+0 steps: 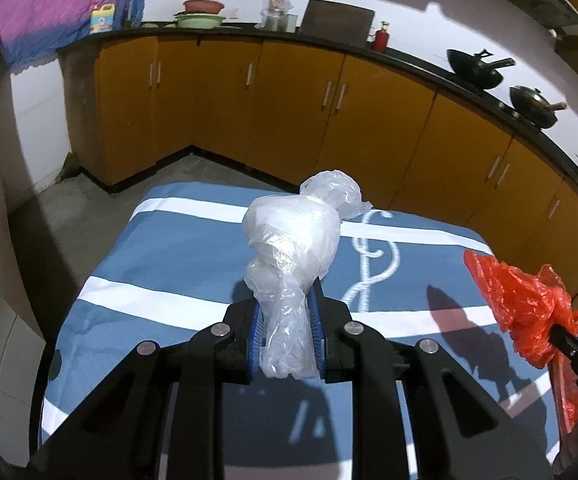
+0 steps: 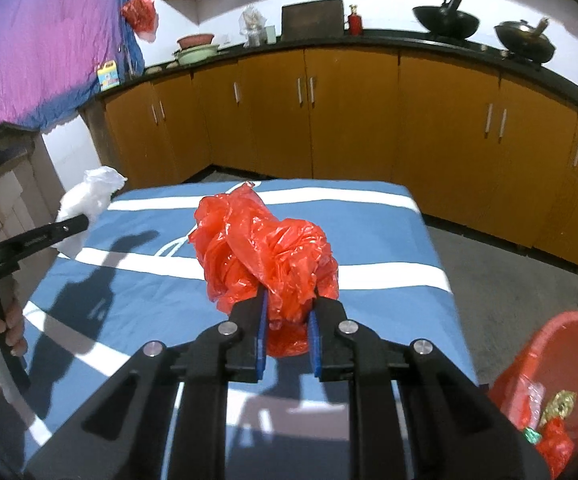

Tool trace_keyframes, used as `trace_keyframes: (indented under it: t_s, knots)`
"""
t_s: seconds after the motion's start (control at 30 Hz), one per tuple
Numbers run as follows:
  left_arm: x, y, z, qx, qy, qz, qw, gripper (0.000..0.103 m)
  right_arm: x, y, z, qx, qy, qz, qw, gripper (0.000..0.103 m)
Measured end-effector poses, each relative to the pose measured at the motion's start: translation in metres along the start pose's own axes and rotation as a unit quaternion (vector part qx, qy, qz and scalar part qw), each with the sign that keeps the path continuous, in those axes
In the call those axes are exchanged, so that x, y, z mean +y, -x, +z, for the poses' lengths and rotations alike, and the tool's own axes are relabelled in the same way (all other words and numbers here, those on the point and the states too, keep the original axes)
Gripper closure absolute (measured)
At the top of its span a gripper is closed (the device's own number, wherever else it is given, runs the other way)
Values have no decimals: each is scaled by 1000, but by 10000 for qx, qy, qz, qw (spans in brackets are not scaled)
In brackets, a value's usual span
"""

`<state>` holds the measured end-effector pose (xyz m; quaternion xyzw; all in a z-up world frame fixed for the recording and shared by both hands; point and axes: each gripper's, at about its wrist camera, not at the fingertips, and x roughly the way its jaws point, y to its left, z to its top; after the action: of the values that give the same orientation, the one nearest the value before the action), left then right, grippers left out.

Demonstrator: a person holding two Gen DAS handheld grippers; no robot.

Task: Collect trash
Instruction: 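Carry the white and red bags over the wastebasket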

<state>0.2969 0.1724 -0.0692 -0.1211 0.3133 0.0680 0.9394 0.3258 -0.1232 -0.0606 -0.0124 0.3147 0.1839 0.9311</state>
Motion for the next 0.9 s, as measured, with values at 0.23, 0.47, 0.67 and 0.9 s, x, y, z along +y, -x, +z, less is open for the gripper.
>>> trace_keyframes:
  t_s: [0.23,0.47,0.67,0.9]
  knots:
    - [-35,28,0,-115,-191,-260,9994,82,-9,63,-1,-448,-103,-146,9988,86]
    - [-80,61,-1,-272,-433,-657,9965,82,-25,127,-5,-846,-289,-359,9953,86]
    - [-117,83,-7,-358,-635,-959,9927,82,-43,177,-14,-1103,-445,-612,9910,86]
    - [-160,102,-18,-359,-933,-1205,9877,82,-67,222,-27,-1281,-674,-991,9845,86]
